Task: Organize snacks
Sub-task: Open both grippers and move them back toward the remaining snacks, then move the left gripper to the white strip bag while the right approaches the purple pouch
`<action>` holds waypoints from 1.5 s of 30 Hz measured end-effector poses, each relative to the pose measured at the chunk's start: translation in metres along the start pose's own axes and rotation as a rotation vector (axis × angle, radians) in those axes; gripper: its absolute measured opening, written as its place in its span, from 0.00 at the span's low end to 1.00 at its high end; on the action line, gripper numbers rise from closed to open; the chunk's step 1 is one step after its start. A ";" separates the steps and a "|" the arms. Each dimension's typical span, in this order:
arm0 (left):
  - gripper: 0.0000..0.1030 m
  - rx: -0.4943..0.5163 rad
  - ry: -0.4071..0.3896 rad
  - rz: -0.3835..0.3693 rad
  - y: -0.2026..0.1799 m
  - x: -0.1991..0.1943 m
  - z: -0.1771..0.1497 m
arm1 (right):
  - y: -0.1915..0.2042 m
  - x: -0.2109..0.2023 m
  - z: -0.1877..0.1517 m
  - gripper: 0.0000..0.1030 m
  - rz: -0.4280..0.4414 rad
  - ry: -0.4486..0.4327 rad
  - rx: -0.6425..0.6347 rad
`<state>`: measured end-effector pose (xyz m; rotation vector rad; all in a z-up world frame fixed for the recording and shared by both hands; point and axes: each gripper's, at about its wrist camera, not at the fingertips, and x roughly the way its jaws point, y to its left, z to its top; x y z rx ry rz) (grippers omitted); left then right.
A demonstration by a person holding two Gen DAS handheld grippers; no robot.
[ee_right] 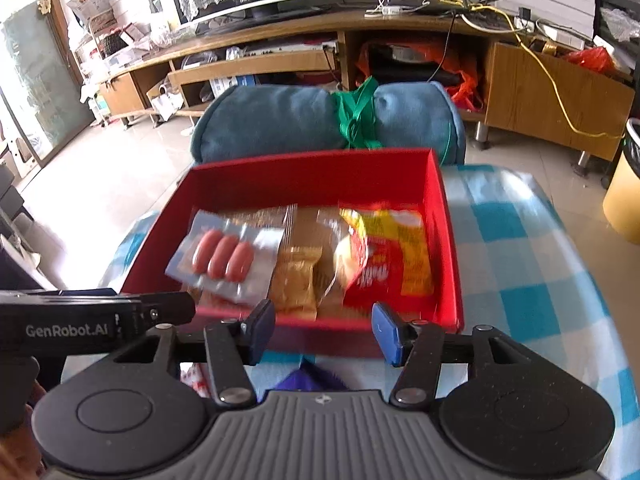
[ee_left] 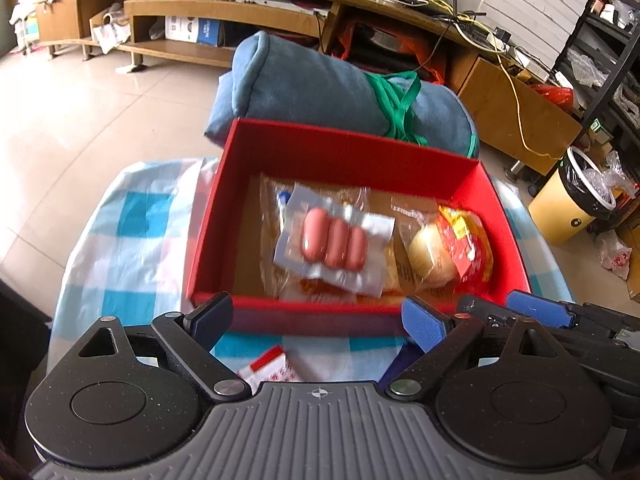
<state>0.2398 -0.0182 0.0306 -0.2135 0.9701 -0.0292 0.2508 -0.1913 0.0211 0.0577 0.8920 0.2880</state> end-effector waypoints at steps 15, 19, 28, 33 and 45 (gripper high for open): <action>0.94 -0.108 0.130 -0.009 0.018 0.013 -0.039 | -0.004 0.002 -0.034 0.51 -0.028 0.083 0.042; 0.93 -0.161 0.175 0.025 0.022 0.026 -0.047 | -0.012 -0.001 -0.033 0.52 -0.020 0.077 0.072; 0.89 -0.208 0.211 0.083 0.015 0.047 -0.064 | -0.020 -0.002 -0.038 0.53 -0.012 0.092 0.074; 0.86 -0.171 0.218 0.104 0.019 0.039 -0.074 | -0.018 -0.003 -0.038 0.56 -0.007 0.097 0.063; 0.72 -0.206 0.214 0.133 0.060 0.013 -0.088 | -0.008 0.013 -0.050 0.59 -0.014 0.177 0.076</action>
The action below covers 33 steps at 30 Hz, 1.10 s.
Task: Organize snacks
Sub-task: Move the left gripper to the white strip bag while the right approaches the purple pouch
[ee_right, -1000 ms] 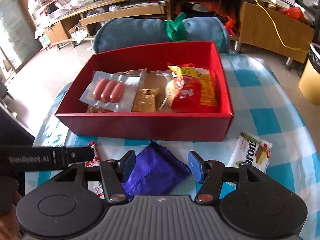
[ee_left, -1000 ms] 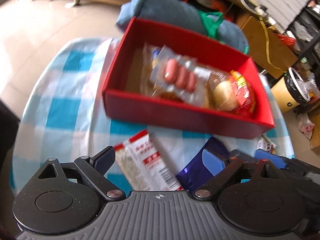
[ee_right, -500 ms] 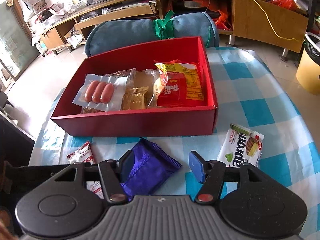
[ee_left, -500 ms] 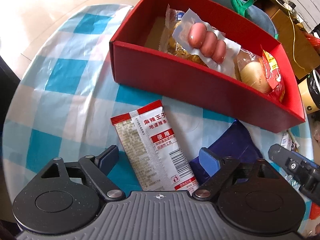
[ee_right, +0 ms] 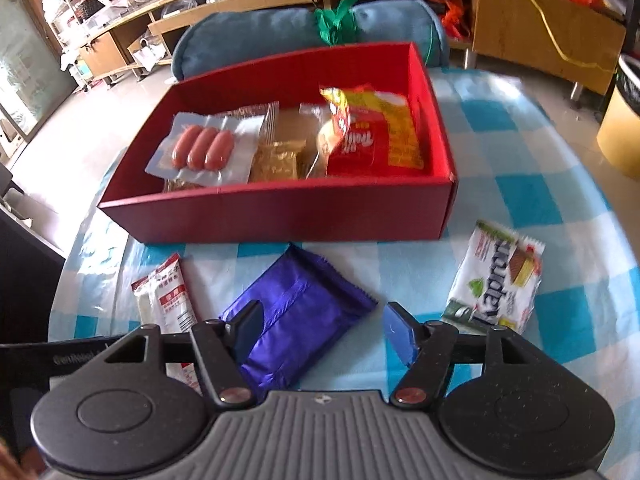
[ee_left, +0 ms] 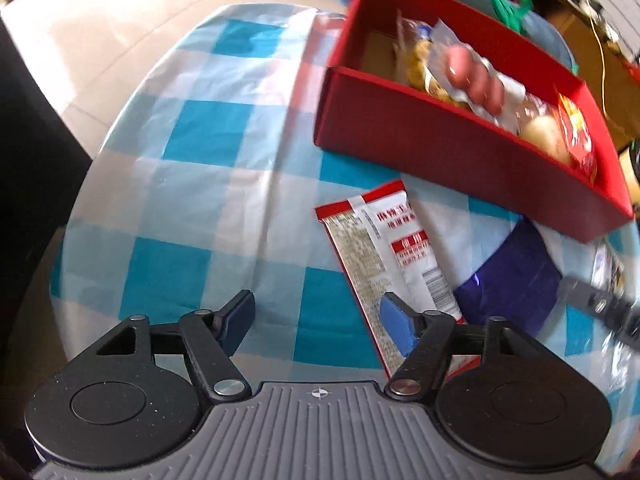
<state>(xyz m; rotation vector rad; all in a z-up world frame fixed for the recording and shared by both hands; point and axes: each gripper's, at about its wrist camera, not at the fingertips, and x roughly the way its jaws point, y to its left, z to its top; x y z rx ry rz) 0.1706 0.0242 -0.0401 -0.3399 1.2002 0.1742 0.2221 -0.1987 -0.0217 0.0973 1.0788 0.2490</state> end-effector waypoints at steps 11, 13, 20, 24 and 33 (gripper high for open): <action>0.89 -0.044 -0.041 0.003 -0.039 0.015 0.013 | -0.011 0.006 0.005 0.59 0.008 -0.014 0.085; 0.92 0.014 -0.058 0.051 -0.052 0.019 0.008 | -0.011 0.009 0.004 0.60 0.008 -0.003 0.079; 0.87 0.139 -0.065 0.096 -0.045 0.016 -0.006 | -0.009 0.007 0.002 0.64 0.001 0.009 0.051; 0.74 0.118 -0.053 0.091 -0.019 0.006 -0.010 | -0.007 0.008 -0.001 0.65 -0.009 0.017 0.042; 0.77 0.085 -0.072 0.058 -0.004 0.006 -0.013 | 0.009 0.024 -0.003 0.66 0.020 0.016 0.187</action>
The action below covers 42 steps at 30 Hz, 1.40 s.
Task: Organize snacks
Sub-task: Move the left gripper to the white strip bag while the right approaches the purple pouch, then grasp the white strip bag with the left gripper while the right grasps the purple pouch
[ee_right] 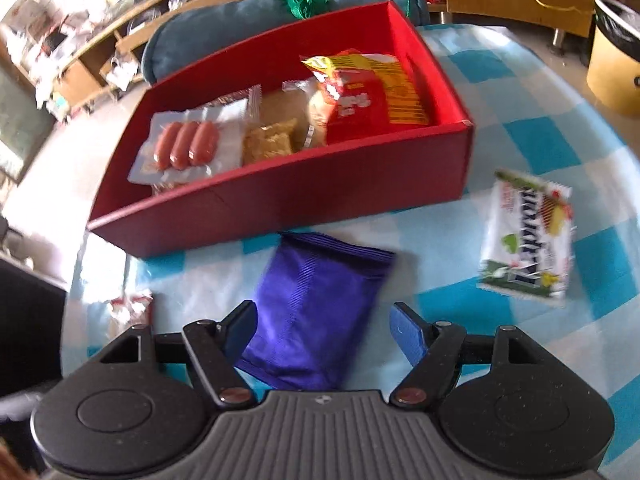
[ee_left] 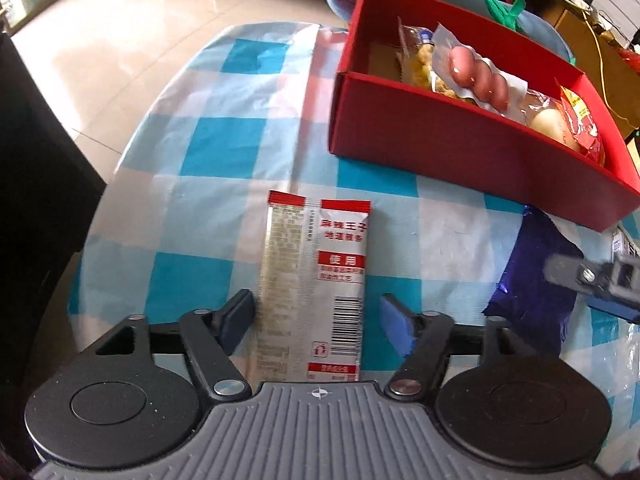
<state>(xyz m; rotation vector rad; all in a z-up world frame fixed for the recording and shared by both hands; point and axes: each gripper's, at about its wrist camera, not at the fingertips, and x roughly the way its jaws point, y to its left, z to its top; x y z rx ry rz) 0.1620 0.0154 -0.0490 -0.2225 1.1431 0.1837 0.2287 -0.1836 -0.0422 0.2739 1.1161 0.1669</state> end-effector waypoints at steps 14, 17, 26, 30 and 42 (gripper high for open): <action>0.90 0.035 -0.010 -0.027 0.010 0.005 0.005 | 0.062 0.038 -0.008 0.97 -0.207 0.012 -0.199; 0.95 0.032 0.005 -0.031 0.016 0.008 0.006 | 0.060 0.035 -0.012 0.96 -0.198 0.031 -0.251; 0.97 0.020 0.029 -0.065 0.019 0.007 0.005 | 0.041 0.005 -0.032 0.62 -0.191 0.067 -0.364; 0.93 0.032 0.023 -0.061 0.019 0.005 0.003 | 0.023 -0.011 -0.047 0.61 -0.190 0.082 -0.391; 0.67 0.070 -0.024 -0.014 0.004 0.000 0.004 | 0.009 -0.004 -0.048 0.78 -0.152 0.042 -0.390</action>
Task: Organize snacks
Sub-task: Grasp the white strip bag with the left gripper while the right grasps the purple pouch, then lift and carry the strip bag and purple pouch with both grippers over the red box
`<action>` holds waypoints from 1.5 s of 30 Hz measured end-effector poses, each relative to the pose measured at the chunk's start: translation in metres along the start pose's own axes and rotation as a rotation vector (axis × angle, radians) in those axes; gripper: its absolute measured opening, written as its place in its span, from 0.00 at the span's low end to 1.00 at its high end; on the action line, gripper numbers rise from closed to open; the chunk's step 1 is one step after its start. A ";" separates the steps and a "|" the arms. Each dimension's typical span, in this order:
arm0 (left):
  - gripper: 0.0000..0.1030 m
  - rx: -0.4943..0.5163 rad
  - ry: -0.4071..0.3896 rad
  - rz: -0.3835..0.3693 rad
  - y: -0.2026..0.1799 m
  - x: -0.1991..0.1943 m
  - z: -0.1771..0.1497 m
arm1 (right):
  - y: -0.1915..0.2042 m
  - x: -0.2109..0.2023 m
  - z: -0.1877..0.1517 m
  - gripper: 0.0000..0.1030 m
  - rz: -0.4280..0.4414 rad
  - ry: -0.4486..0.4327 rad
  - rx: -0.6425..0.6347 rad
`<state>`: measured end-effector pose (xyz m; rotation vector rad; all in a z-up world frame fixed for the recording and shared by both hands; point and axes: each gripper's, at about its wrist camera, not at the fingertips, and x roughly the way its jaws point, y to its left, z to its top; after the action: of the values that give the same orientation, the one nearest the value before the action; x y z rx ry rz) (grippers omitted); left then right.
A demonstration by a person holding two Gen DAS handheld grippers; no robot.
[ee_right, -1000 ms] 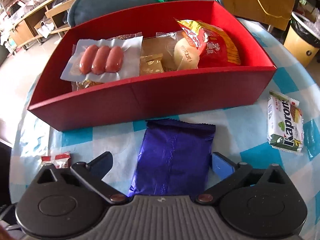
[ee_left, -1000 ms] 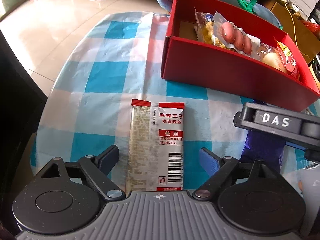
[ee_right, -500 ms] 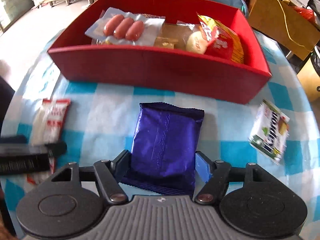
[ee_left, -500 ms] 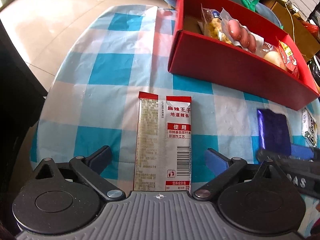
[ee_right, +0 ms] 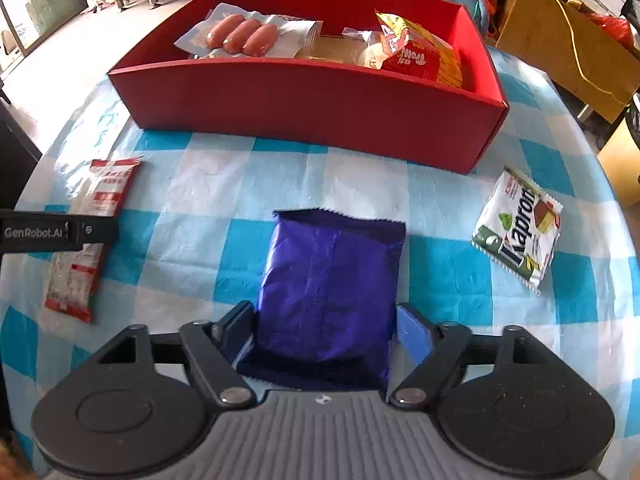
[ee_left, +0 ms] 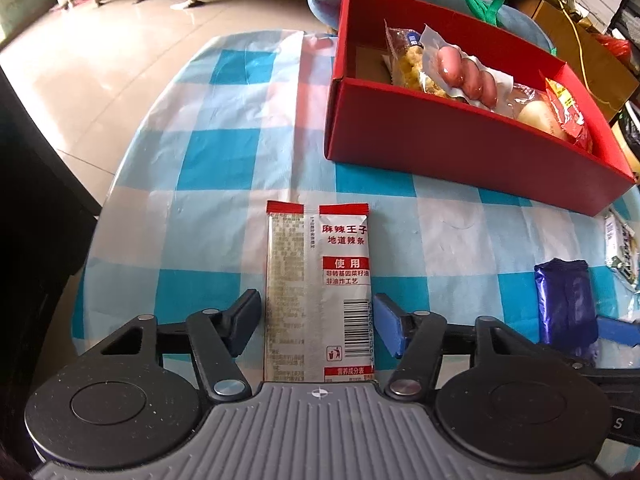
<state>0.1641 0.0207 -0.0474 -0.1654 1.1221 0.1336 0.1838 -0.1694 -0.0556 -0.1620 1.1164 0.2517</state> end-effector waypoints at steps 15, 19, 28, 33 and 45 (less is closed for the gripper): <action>1.00 -0.024 0.057 0.047 0.005 0.018 0.006 | -0.001 0.020 0.013 0.97 -0.001 -0.053 -0.020; 0.85 -0.013 0.057 0.032 0.002 0.010 0.004 | -0.006 0.015 0.013 0.89 -0.007 -0.042 -0.014; 0.60 -0.002 0.050 -0.003 -0.002 -0.002 0.003 | 0.005 -0.001 -0.002 0.63 0.013 -0.053 -0.081; 0.58 -0.008 0.058 -0.026 -0.003 -0.006 -0.001 | -0.002 -0.007 -0.007 0.63 0.016 -0.059 -0.064; 0.72 -0.001 0.073 -0.026 -0.014 -0.005 -0.004 | -0.008 -0.003 -0.010 0.72 0.037 -0.028 -0.046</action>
<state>0.1614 0.0063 -0.0439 -0.1868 1.1922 0.1059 0.1765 -0.1795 -0.0573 -0.1784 1.0874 0.3116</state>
